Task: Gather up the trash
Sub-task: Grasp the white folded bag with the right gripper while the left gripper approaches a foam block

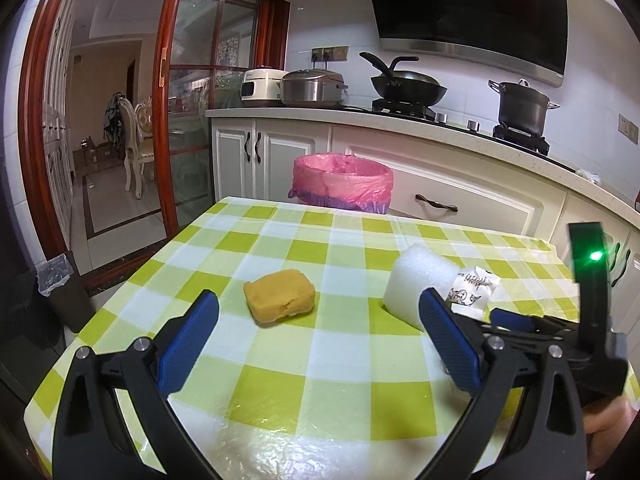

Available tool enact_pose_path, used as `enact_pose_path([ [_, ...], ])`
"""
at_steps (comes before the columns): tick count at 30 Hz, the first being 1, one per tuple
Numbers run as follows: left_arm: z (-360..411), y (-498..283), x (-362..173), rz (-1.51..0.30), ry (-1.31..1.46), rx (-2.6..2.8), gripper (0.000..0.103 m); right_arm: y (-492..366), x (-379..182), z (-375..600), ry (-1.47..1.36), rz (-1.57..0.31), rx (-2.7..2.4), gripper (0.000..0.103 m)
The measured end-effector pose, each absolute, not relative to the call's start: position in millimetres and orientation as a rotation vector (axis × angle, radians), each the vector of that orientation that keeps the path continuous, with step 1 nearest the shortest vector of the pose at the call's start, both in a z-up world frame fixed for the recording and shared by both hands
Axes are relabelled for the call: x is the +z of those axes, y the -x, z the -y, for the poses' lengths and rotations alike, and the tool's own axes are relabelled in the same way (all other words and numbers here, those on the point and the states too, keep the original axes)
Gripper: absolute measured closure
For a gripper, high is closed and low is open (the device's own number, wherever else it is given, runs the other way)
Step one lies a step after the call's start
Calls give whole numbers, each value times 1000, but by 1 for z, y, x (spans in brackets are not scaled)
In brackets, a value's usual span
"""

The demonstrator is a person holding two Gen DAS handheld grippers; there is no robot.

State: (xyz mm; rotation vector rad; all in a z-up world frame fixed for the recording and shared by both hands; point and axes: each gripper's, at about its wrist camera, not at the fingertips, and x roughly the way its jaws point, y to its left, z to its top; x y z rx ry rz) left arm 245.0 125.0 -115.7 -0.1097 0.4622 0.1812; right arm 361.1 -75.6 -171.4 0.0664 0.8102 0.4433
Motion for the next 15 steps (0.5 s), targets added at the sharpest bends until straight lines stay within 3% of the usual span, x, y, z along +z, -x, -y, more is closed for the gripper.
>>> enact_pose_path([
  [5, -127, -238, -114, -462, 87, 187, 6, -367, -183, 68, -47, -877, 402, 35],
  [9, -132, -237, -114, -466, 110, 202, 6, -366, -185, 78, -37, -882, 374, 50],
  [15, -123, -245, -115, -478, 123, 189, 6, -367, -186, 107, -95, -898, 343, 54],
])
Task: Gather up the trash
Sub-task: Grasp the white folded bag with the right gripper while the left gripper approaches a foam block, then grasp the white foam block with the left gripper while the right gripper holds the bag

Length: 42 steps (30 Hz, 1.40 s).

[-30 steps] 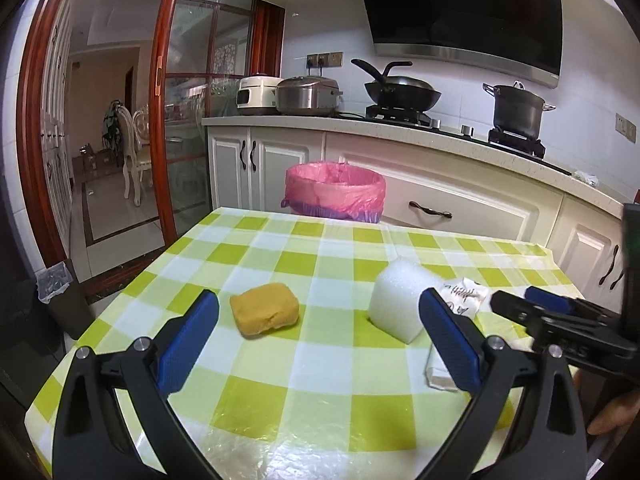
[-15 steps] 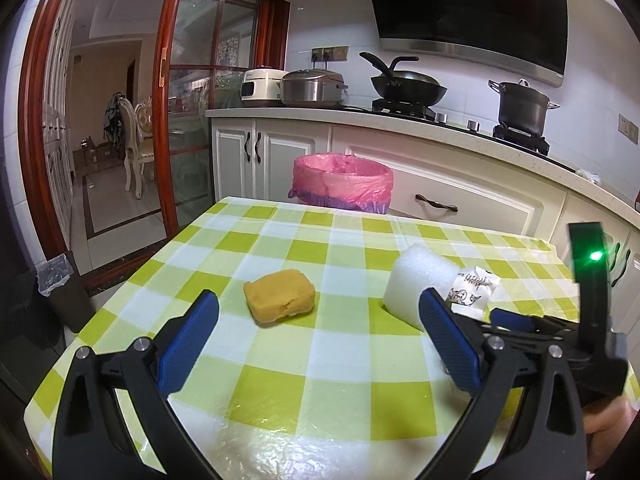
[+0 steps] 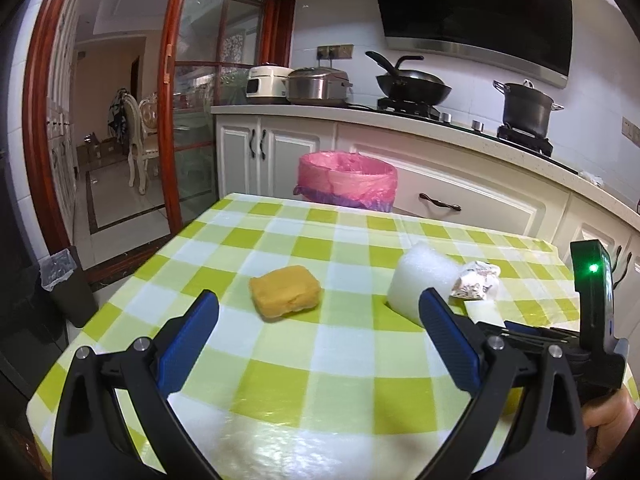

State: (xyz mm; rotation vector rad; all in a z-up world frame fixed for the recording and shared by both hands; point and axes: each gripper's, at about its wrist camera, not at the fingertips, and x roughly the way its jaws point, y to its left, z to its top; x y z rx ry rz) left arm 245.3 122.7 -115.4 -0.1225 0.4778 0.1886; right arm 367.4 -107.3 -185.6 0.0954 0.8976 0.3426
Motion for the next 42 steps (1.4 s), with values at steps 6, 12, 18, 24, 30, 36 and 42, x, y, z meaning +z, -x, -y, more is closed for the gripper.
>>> enact_pose_path([
  [6, -99, -264, -120, -513, 90, 156, 6, -376, -187, 102, -39, -900, 369, 52],
  [12, -90, -274, -125, -537, 84, 165, 6, -380, -185, 112, -55, -896, 394, 63],
  [18, -75, -309, -142, -603, 82, 143, 6, -369, -167, 148, -138, -845, 435, 64],
  [24, -47, -360, -151, -666, 37, 78, 6, -356, -152, 177, -174, -802, 440, 64],
  [30, -34, -396, -167, -717, -73, 52, 6, -352, -155, 196, -209, -809, 431, 64],
  [36, -34, -412, -173, -720, -80, 19, 17, -349, -156, 198, -203, -804, 424, 64],
  [42, -30, -401, -166, -678, -75, 0, 32, -351, -153, 198, -200, -800, 408, 64],
])
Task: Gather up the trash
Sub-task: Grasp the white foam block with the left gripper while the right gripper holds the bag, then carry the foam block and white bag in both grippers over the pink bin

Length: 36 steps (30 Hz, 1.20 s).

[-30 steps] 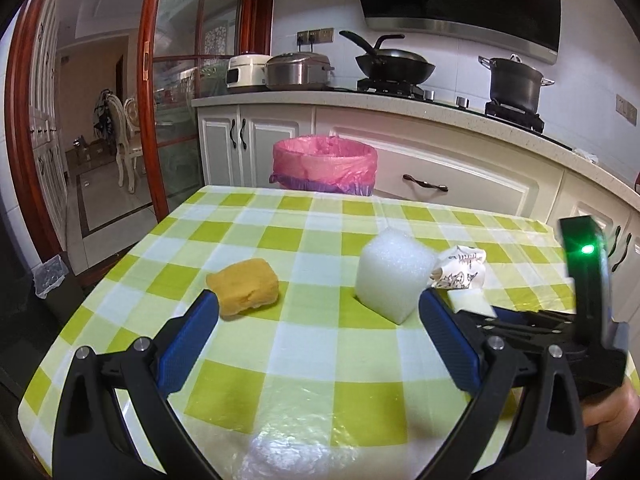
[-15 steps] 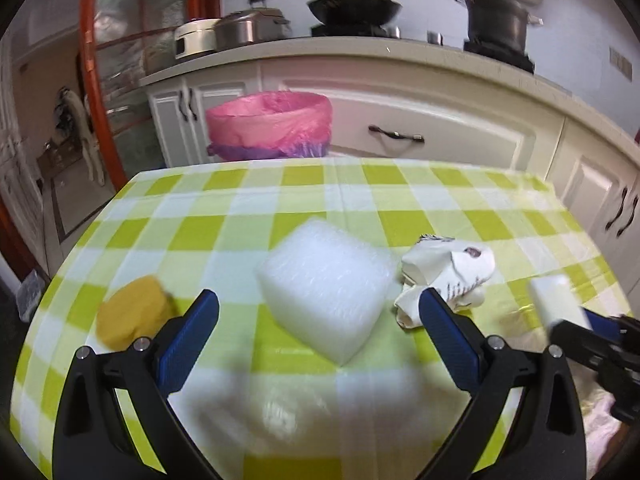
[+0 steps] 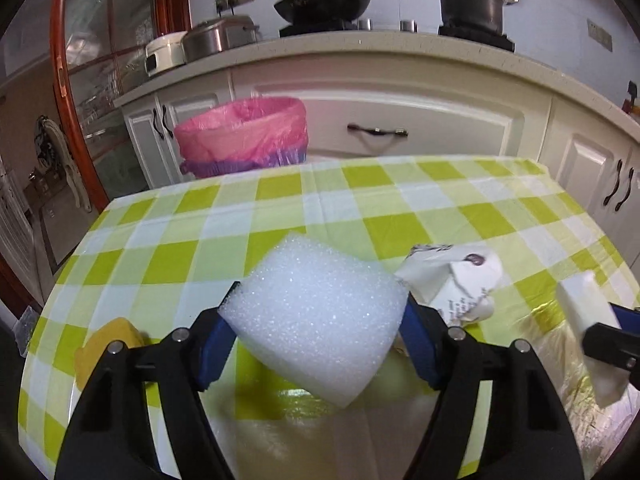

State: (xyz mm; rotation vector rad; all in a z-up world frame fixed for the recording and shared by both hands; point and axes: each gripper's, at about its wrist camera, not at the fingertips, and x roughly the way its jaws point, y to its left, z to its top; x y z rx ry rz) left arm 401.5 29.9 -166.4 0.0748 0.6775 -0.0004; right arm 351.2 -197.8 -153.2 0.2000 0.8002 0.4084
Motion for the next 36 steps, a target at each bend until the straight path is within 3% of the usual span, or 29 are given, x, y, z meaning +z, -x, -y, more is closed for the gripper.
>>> enact_pose_path([
  [19, -56, -294, -113, -526, 50, 86, 32, -334, -131, 154, -78, -722, 408, 64],
  [36, -82, -268, -94, -472, 97, 113, 32, -317, -94, 123, -13, -597, 443, 64],
])
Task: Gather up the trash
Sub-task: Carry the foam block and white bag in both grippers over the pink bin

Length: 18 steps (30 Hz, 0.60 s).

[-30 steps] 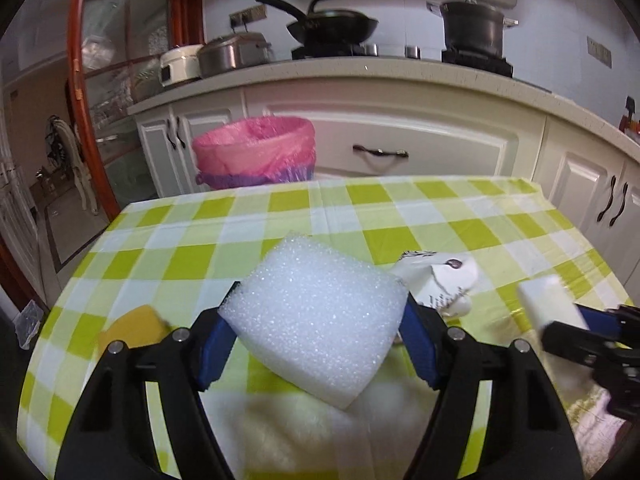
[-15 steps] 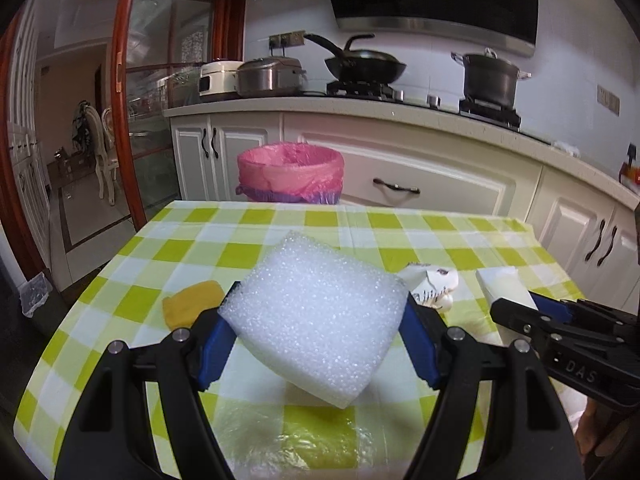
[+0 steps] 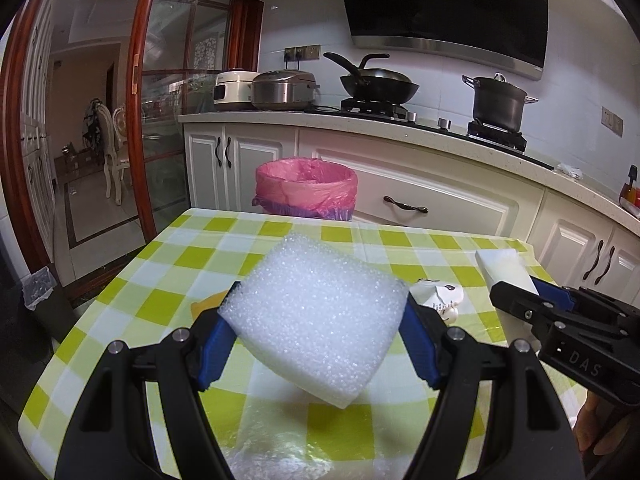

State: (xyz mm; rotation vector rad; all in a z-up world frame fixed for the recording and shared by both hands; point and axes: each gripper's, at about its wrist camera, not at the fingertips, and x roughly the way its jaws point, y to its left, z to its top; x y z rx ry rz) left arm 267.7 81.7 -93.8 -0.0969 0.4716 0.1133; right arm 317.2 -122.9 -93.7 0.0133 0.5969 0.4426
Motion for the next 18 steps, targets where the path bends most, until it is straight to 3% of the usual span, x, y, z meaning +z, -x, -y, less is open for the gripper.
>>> enact_pose_path([
  [18, -91, -270, -88, -473, 93, 148, 32, -333, -86, 114, -10, -584, 473, 64],
])
